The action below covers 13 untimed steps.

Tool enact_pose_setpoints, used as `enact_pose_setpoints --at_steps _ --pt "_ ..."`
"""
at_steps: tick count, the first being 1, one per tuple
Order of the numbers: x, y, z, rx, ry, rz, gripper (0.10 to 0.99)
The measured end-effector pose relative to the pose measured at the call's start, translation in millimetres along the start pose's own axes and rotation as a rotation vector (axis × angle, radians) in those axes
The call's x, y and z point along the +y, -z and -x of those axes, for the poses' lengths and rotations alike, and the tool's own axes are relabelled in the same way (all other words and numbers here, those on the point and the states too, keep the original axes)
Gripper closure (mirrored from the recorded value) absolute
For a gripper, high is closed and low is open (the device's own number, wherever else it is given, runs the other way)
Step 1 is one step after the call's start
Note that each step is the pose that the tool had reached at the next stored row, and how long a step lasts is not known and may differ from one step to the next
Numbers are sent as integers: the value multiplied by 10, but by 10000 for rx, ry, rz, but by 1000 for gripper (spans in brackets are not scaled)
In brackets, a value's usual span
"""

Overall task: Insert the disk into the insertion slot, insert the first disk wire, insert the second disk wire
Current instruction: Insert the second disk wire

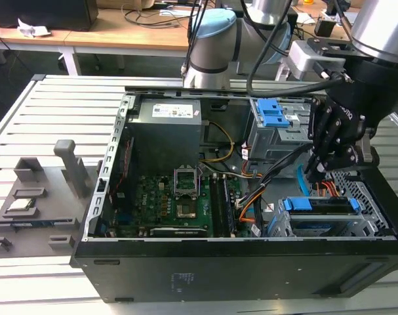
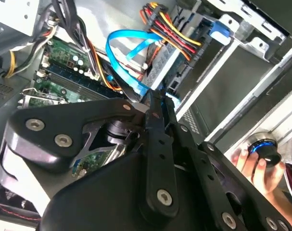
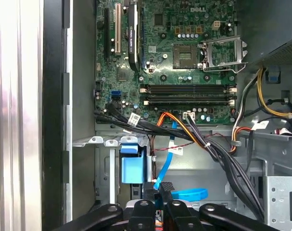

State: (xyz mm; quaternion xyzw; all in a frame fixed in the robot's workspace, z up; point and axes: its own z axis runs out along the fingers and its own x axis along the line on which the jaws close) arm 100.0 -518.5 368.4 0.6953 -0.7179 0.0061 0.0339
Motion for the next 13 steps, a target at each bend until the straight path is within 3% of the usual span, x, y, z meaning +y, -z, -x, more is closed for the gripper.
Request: enact_pose_setpoints --at_steps 6,13 --pt "-152 -123 -93 47 0 1 925" --pt "-207 -207 -102 68 -2 1 925"
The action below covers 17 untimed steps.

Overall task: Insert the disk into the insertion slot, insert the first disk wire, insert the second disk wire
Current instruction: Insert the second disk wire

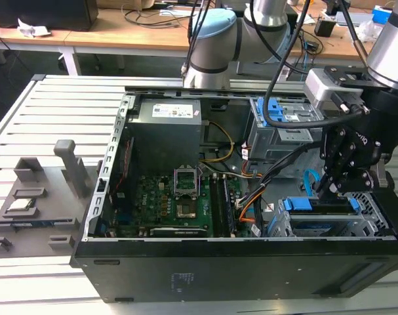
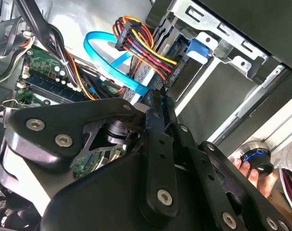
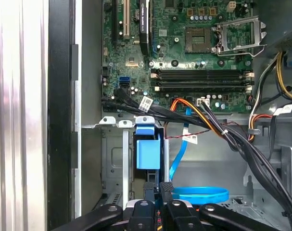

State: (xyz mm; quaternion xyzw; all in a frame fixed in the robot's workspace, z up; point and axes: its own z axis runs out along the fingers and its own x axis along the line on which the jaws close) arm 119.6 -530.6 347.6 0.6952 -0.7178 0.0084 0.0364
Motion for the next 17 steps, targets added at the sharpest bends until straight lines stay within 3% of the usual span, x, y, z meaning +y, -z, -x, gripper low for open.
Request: enact_pose_setpoints --at_steps 15,16,17 --pt "-46 -89 7 6 0 -2 925" --pt "-46 -91 7 5 1 -3 914" --pt "-46 -92 8 2 2 0 847"
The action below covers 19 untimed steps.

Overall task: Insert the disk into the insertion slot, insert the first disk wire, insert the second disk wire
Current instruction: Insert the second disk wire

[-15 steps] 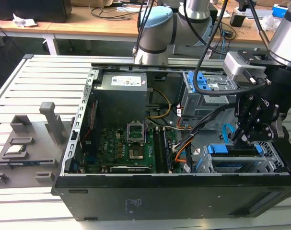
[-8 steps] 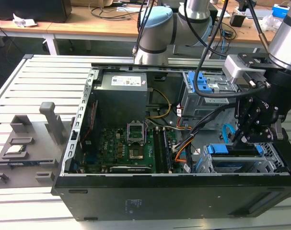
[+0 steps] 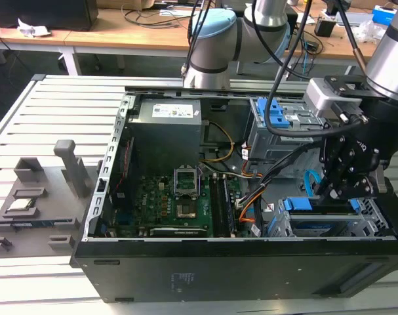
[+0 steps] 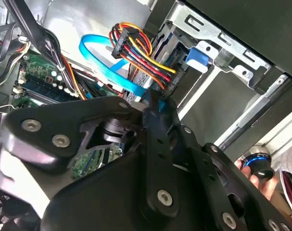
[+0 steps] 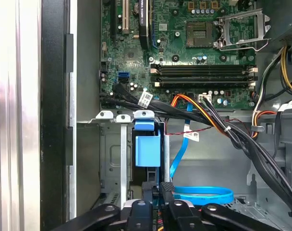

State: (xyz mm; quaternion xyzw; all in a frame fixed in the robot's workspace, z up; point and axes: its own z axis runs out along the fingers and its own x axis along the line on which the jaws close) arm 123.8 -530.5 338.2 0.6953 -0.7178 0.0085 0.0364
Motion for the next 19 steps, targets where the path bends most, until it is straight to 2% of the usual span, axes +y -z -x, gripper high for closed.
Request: enact_pose_setpoints --at_steps 1,2,5,6,8,9,11,13,19 --pt "1 27 -2 0 0 0 847" --pt "4 95 -6 2 -1 0 847" --pt "9 223 -3 2 -1 -1 863" --pt "12 293 -3 2 -1 0 863" --pt "16 393 -5 3 -1 0 980" --pt "19 470 -10 3 -1 0 980" --pt "22 538 -14 3 -1 0 980" --pt "23 576 -17 2 -1 0 980" --pt "23 578 -17 2 -1 0 980"
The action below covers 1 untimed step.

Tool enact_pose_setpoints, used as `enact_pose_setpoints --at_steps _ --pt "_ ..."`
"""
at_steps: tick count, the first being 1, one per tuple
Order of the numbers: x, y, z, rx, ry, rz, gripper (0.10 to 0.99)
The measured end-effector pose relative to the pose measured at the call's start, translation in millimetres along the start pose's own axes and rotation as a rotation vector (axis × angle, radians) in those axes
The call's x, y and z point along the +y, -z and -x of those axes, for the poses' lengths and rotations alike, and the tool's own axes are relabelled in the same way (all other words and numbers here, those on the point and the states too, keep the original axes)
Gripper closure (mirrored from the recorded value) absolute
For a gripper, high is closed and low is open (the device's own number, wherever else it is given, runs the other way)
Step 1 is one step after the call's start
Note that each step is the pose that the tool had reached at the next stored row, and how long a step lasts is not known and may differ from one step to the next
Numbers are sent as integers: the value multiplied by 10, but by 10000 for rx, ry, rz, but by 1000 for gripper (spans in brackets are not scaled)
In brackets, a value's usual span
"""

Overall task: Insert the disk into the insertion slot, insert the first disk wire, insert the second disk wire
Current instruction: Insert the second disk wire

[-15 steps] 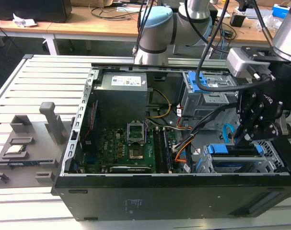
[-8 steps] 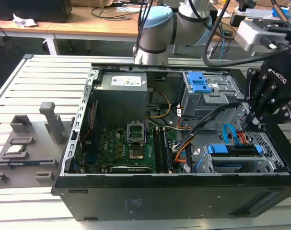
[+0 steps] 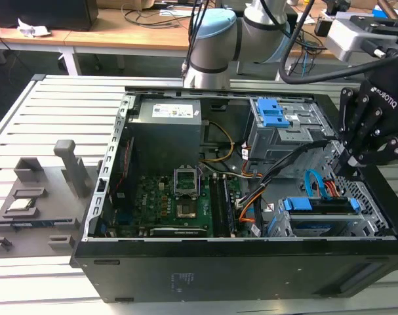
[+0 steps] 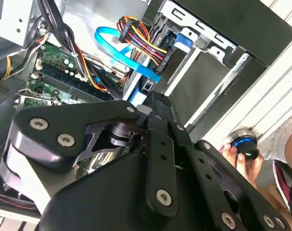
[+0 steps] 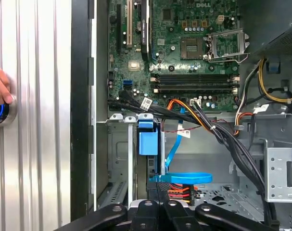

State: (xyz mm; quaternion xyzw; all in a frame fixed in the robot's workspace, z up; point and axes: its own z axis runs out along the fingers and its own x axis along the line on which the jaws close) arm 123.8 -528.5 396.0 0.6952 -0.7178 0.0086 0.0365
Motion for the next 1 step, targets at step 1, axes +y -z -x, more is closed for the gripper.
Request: enact_pose_setpoints --at_steps 1 --pt "0 0 0 0 0 0 980"
